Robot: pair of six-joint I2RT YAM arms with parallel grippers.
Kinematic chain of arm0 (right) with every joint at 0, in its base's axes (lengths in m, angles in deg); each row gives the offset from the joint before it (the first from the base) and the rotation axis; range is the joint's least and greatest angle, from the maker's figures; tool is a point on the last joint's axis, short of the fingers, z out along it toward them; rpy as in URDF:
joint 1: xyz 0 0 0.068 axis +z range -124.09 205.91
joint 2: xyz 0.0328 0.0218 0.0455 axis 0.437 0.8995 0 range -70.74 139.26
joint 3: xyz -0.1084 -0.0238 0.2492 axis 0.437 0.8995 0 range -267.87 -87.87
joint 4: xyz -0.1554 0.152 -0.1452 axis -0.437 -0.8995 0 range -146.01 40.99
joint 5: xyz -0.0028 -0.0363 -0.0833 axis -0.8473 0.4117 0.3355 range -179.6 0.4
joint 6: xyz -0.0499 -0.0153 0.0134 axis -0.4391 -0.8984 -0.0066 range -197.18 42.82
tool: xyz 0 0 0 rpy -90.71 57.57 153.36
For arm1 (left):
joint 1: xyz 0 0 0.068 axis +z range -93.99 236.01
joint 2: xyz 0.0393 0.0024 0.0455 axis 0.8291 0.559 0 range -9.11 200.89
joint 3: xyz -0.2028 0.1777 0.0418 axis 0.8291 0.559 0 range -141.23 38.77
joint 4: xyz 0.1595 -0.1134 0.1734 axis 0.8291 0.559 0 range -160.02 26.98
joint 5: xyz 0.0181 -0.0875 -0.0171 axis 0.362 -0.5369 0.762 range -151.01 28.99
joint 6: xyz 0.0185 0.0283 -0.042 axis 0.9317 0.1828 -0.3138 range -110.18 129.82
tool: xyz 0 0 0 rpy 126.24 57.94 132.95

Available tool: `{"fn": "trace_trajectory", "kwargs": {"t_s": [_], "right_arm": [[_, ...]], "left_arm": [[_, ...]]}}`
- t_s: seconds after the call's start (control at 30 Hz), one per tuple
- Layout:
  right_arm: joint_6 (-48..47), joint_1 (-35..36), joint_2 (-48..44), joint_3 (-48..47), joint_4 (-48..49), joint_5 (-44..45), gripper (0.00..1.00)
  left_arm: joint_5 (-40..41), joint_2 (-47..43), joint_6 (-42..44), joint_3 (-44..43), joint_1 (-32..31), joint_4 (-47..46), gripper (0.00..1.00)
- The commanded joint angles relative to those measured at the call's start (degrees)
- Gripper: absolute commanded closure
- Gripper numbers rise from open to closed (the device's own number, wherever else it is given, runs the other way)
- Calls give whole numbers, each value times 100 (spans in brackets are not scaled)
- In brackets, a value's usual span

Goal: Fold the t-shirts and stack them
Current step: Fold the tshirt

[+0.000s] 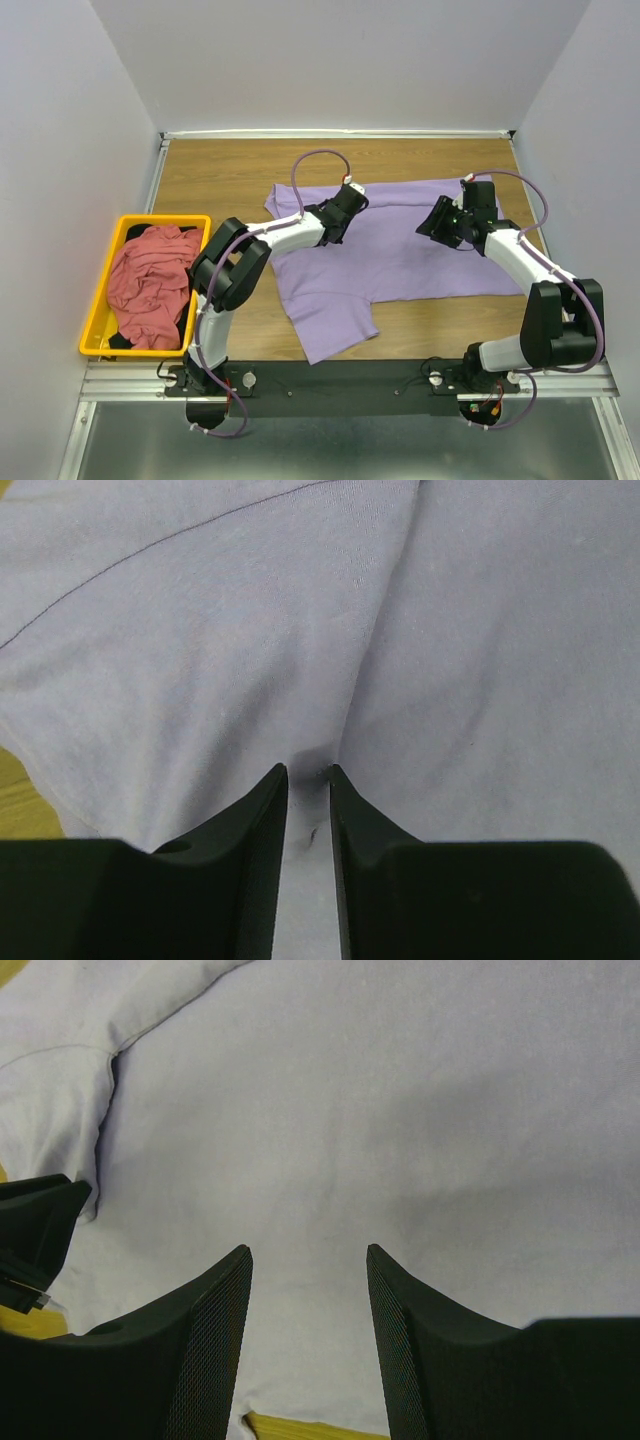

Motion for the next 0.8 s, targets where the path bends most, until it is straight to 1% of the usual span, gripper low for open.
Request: {"fn": "trace_trajectory", "kwargs": {"t_s": [0.0, 0.13, 0.23, 0.27, 0.3, 0.33, 0.53, 0.77], "right_arm": [[47, 23, -9, 61, -9, 166, 43], [29, 32, 17, 61, -1, 157, 43], [12, 32, 26, 61, -1, 166, 43], [12, 32, 26, 70, -9, 183, 43], [12, 23, 26, 79, -1, 192, 43], [12, 32, 18, 87, 0, 183, 43], [-14, 41, -9, 88, -9, 166, 43], [-120, 32, 61, 9, -9, 52, 43]], "left_arm": [[-148, 22, 8, -118, -4, -18, 67], [-60, 181, -53, -162, 4, -9, 67], [36, 269, -89, -206, 4, -9, 72], [63, 277, -89, -206, 4, 0, 86], [159, 286, -89, -267, 4, 0, 95], [212, 286, -97, -294, 4, 61, 100], [345, 172, 174, -601, 31, 237, 100], [-59, 5, 728, -786, 320, 176, 100]]}}
